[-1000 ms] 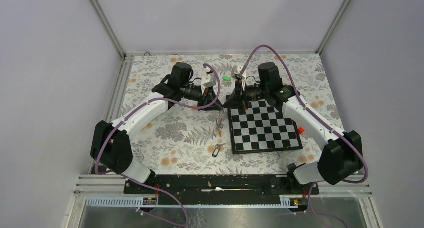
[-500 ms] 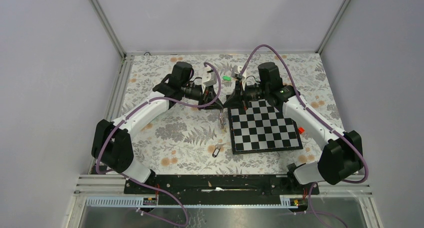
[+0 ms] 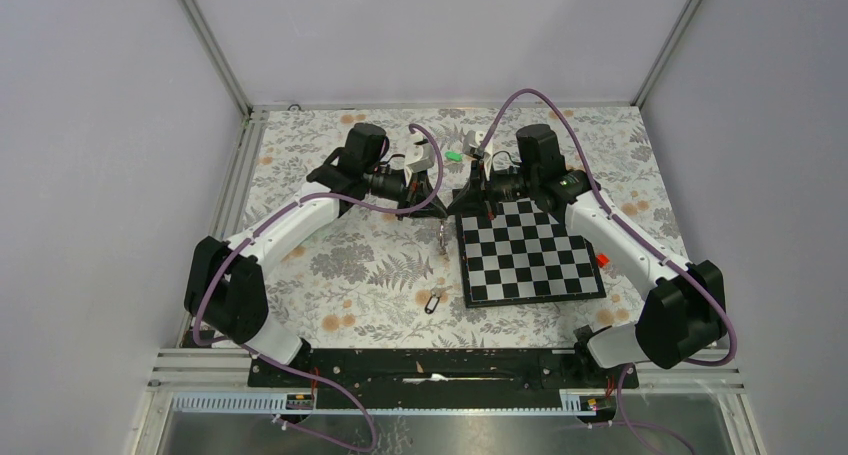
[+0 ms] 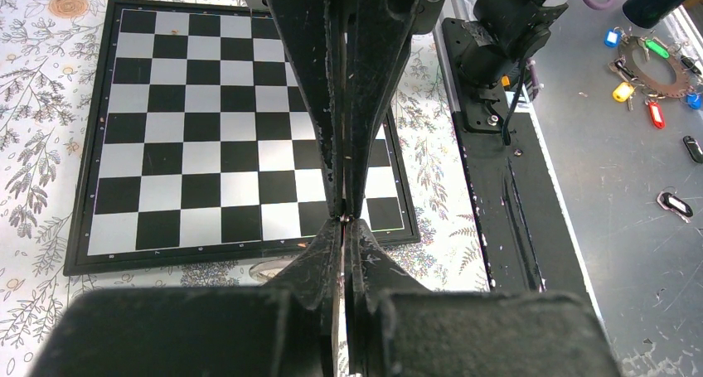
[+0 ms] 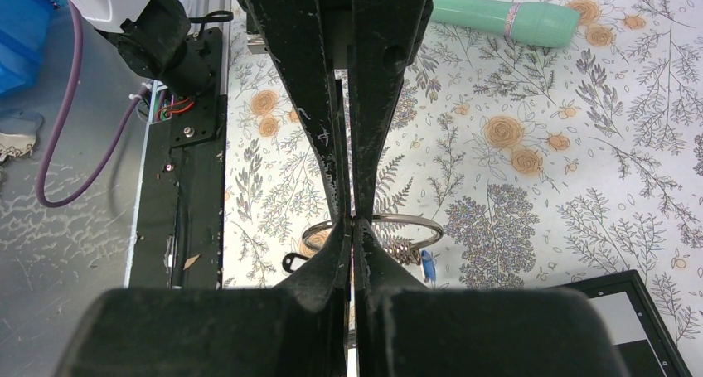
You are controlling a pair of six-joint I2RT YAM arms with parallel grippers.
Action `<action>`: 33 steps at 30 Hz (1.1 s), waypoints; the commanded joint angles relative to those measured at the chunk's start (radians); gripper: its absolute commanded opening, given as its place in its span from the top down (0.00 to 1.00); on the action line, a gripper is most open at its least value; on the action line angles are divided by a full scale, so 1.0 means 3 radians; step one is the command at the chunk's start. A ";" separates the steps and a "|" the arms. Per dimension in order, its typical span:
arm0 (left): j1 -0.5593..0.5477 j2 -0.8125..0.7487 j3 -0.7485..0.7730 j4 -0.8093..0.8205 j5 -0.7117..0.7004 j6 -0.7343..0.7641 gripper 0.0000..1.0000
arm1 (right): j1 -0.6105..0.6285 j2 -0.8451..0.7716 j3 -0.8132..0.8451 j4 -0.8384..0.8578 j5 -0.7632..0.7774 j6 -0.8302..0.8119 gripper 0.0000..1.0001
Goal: Put the keys on the keyring
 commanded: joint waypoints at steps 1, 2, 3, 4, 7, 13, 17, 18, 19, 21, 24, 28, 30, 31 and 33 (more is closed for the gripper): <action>-0.0023 -0.0024 0.0123 0.0154 0.0137 0.0008 1.00 | 0.0023 -0.0110 0.0038 0.0106 -0.0018 -0.0020 1.00; -0.0023 -0.0026 0.0123 0.0155 0.0128 0.0005 0.99 | 0.0024 -0.0111 0.0039 0.0103 -0.0018 -0.0023 1.00; -0.0022 -0.0033 0.0126 0.0153 0.0122 0.0007 0.97 | 0.0024 -0.0111 0.0039 0.0102 -0.0018 -0.0025 1.00; -0.0022 -0.0036 0.0129 0.0153 0.0119 0.0004 0.95 | 0.0025 -0.0111 0.0040 0.0103 -0.0018 -0.0023 1.00; -0.0022 -0.0051 0.0126 0.0155 0.0114 0.0002 0.92 | 0.0023 -0.0114 0.0039 0.0101 -0.0018 -0.0023 1.00; -0.0022 -0.0058 0.0126 0.0156 0.0104 -0.0002 0.91 | 0.0024 -0.0122 0.0037 0.0101 -0.0013 -0.0023 1.00; -0.0017 -0.0062 0.0131 0.0157 0.0104 -0.0008 0.88 | 0.0024 -0.0117 0.0034 0.0098 -0.0013 -0.0022 1.00; -0.0017 -0.0055 0.0139 0.0154 0.0105 -0.0008 0.86 | 0.0024 -0.0115 0.0034 0.0100 -0.0017 -0.0028 1.00; -0.0017 -0.0055 0.0138 0.0155 0.0111 -0.0012 0.85 | 0.0024 -0.0118 0.0037 0.0102 -0.0017 -0.0021 1.00; -0.0017 -0.0053 0.0131 0.0155 0.0128 -0.0015 0.84 | 0.0024 -0.0109 0.0037 0.0101 -0.0014 -0.0025 1.00; -0.0017 -0.0053 0.0126 0.0154 0.0143 -0.0018 0.85 | 0.0024 -0.0106 0.0030 0.0101 -0.0013 -0.0025 1.00; -0.0017 -0.0060 0.0111 0.0156 0.0136 -0.0016 0.88 | 0.0024 -0.0103 0.0034 0.0099 -0.0013 -0.0031 1.00; -0.0016 -0.0061 0.0115 0.0154 0.0137 -0.0018 0.90 | 0.0024 -0.0103 0.0033 0.0097 -0.0013 -0.0031 1.00; -0.0013 -0.0065 0.0123 0.0154 0.0132 -0.0015 0.90 | 0.0027 -0.0103 0.0031 0.0093 -0.0017 -0.0031 1.00; -0.0012 -0.0068 0.0125 0.0153 0.0130 -0.0018 0.92 | 0.0024 -0.0101 0.0034 0.0096 -0.0014 -0.0031 1.00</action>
